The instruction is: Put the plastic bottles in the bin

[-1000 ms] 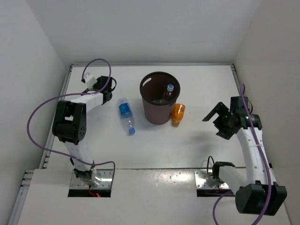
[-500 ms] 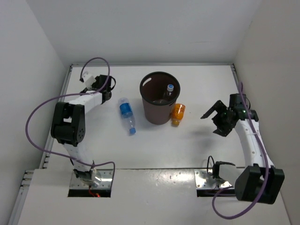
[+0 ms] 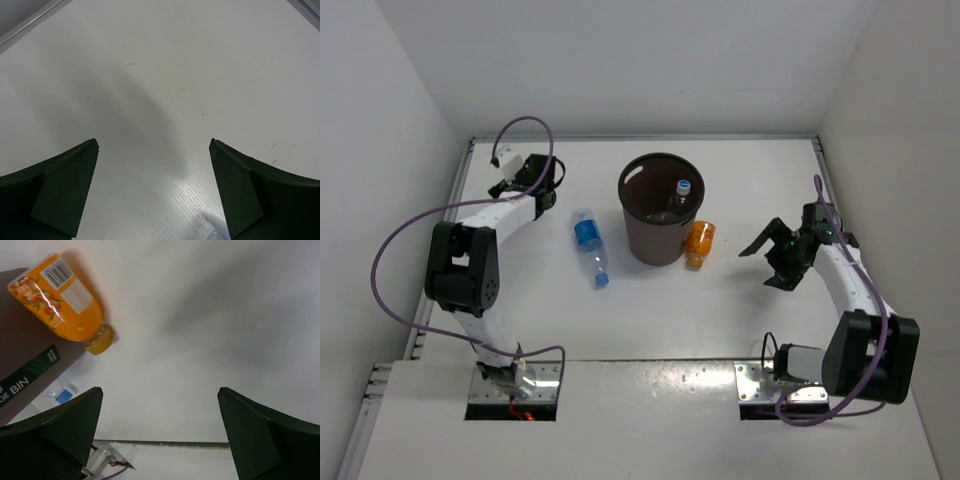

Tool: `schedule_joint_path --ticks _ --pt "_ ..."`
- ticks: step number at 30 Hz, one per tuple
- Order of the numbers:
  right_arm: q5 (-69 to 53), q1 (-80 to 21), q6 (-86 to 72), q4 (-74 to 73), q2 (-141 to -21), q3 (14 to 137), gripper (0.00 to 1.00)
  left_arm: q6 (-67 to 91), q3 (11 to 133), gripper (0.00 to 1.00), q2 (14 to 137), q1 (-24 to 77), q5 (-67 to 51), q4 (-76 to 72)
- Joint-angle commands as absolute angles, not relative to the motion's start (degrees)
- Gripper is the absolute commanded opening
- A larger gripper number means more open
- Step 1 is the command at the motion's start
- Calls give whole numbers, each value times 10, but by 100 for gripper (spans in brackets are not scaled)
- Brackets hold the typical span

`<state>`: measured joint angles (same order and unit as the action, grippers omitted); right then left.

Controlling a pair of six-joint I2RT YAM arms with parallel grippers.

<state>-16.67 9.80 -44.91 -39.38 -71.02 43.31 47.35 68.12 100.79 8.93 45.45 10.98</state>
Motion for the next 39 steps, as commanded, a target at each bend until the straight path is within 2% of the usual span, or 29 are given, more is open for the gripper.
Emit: schedule_joint_path --ticks 1,12,25,33,34,38,39 --pt "-237 89 -445 -313 -736 435 100 454 681 100 984 91 429 96" --pt "-267 27 -463 -268 -926 564 100 482 642 100 974 104 319 91" --pt "-275 -31 -453 -288 -1095 721 100 517 612 100 962 170 298 84" --pt "-258 -55 -475 -306 -1152 711 100 543 585 100 956 183 273 84" --pt "-249 -61 -482 -306 -1152 699 91 543 576 100 948 183 273 90" --pt "-220 -66 -496 -311 -1130 666 65 555 541 100 933 183 273 84" --pt "-214 -66 -502 -311 -1130 661 63 555 541 100 927 183 273 79"
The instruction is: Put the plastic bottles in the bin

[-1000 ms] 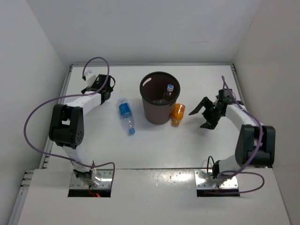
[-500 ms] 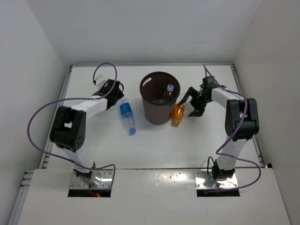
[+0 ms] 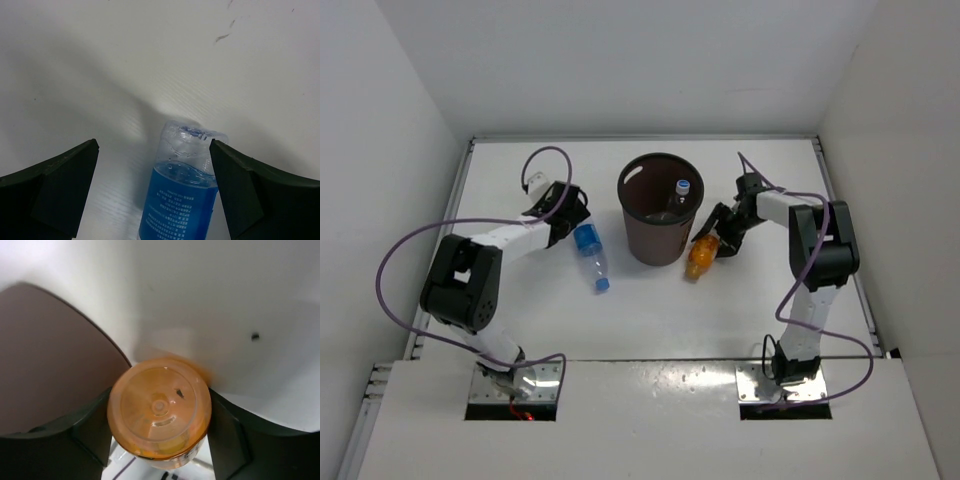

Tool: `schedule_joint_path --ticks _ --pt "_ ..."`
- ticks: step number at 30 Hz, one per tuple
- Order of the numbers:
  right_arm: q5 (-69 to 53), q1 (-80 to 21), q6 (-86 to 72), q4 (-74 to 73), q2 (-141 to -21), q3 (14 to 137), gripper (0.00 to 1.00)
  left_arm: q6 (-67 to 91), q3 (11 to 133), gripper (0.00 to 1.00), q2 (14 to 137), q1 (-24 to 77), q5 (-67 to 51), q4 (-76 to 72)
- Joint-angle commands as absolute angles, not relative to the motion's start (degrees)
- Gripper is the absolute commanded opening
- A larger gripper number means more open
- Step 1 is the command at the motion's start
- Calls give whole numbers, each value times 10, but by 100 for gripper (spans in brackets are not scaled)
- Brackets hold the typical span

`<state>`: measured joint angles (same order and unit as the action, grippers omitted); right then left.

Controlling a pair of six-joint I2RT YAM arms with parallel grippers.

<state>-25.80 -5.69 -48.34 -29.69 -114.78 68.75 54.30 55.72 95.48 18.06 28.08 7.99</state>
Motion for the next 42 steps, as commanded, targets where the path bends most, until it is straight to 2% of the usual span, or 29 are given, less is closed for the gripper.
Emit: schedule_joint_path --ticks 1,2,6,8,10,13,15,19,23,28,37,42 --pt "-208 -66 -502 -311 -1122 656 57 555 534 100 927 183 273 79" --pt "-208 -66 -502 -318 -1121 650 46 555 534 100 927 183 273 79" --pt "-186 -61 -502 -346 -1096 650 32 555 529 100 922 183 273 79" --pt "-176 -55 -502 -346 -1084 650 20 555 523 100 922 183 268 72" --pt "-168 -54 -502 -358 -1071 650 20 555 523 100 922 183 262 72" --pt "-154 -42 -496 -384 -1065 673 11 555 523 100 917 183 262 72" --pt "-132 -34 -489 -406 -1048 701 0 555 523 100 917 183 262 72" --pt "-74 -18 -457 -487 -1012 789 0 549 518 100 905 183 262 67" --pt "25 3 -445 -552 -984 946 0 536 518 100 905 183 257 61" --pt "19 -6 -420 -561 -972 1097 0 536 518 100 900 183 257 54" --pt "-58 -113 -382 -447 -950 1142 0 508 519 100 900 188 262 40" --pt "-69 -184 -351 -450 -1012 1218 0 495 524 100 900 188 256 23"
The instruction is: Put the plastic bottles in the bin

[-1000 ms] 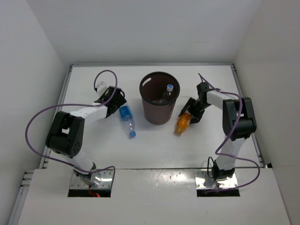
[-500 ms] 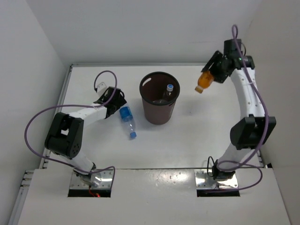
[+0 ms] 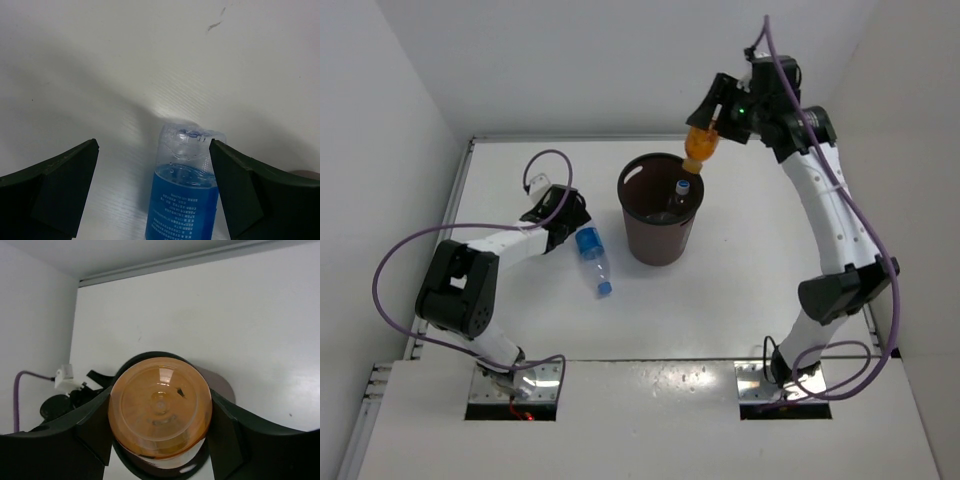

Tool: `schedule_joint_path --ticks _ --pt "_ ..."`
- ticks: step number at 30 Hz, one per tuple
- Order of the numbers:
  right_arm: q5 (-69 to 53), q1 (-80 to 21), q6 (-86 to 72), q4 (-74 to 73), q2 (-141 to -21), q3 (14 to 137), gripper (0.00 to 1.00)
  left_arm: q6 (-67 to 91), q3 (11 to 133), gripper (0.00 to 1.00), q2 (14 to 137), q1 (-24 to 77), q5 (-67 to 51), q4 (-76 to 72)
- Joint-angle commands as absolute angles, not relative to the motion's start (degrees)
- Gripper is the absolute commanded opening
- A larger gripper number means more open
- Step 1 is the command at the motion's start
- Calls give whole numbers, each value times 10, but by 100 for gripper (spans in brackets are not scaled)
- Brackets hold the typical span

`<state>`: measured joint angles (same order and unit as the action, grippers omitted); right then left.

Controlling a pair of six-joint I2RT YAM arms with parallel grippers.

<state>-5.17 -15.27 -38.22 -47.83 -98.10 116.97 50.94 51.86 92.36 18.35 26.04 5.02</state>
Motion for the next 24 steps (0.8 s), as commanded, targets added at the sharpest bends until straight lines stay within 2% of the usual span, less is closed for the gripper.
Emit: schedule_joint_path --ticks 1,4,8,9,10,11,13,19,22,24 --pt "-69 -196 -344 -450 -1019 1218 0 495 524 100 900 188 256 23" --pt "-64 -234 -344 -405 -1010 1151 0 495 524 100 900 193 244 23" --pt "-49 -269 -344 -374 -1005 1091 16 495 524 100 895 193 229 23" --pt "-49 -274 -344 -380 -1016 1091 30 495 524 100 895 193 223 23" --pt "-54 -274 -338 -388 -1032 1099 48 495 524 100 895 193 218 16" --pt "-54 -283 -331 -393 -1039 1121 77 490 524 100 895 193 218 16" --pt "-45 -292 -331 -409 -1050 1167 99 490 524 100 895 193 213 11" --pt "24 -279 -331 -459 -1047 1291 100 479 530 100 895 199 213 11" --pt "108 -274 -325 -459 -999 1273 100 474 535 100 889 199 213 11" --pt "157 -269 -325 -433 -947 1214 100 474 529 100 883 199 213 11"
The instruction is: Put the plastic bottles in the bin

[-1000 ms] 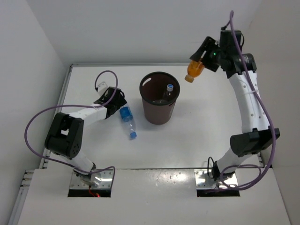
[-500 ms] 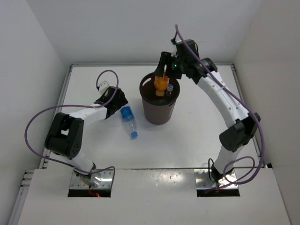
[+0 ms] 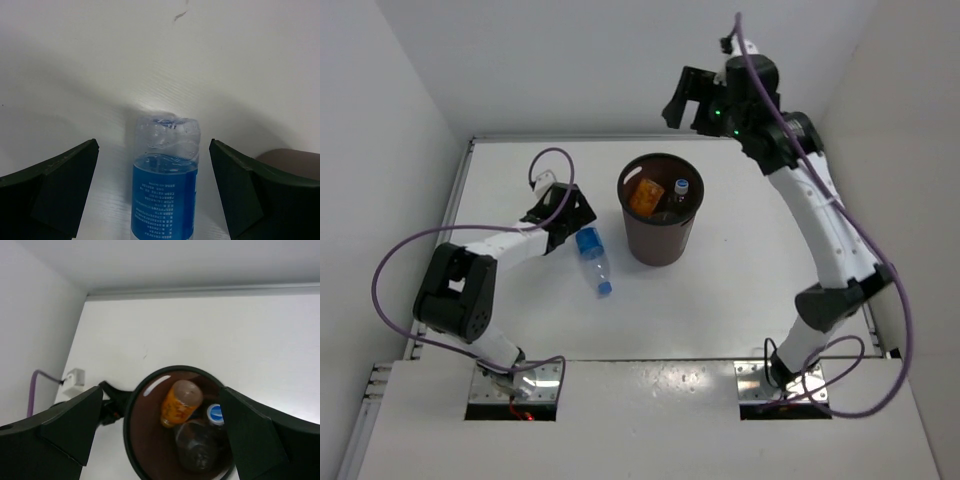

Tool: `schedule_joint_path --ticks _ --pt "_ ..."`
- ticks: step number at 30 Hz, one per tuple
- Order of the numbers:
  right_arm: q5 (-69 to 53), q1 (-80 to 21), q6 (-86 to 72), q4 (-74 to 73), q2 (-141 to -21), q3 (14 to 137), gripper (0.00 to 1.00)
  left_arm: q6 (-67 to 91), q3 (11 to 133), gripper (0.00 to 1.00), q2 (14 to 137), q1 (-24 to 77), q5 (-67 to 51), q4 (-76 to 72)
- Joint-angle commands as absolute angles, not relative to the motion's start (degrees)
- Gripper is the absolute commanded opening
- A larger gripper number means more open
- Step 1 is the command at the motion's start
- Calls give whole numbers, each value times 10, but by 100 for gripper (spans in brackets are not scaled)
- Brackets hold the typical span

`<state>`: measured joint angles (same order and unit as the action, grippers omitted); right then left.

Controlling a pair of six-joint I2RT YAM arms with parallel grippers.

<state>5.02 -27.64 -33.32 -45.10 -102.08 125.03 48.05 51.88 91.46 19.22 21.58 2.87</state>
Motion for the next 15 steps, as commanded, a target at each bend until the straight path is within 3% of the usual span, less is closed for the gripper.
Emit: schedule_joint_path --ticks 1,15 --pt "170 -269 -330 -422 -931 1191 100 474 529 100 883 199 207 11" --pt "167 -253 -367 -420 -882 1085 100 494 454 100 882 234 132 -14"
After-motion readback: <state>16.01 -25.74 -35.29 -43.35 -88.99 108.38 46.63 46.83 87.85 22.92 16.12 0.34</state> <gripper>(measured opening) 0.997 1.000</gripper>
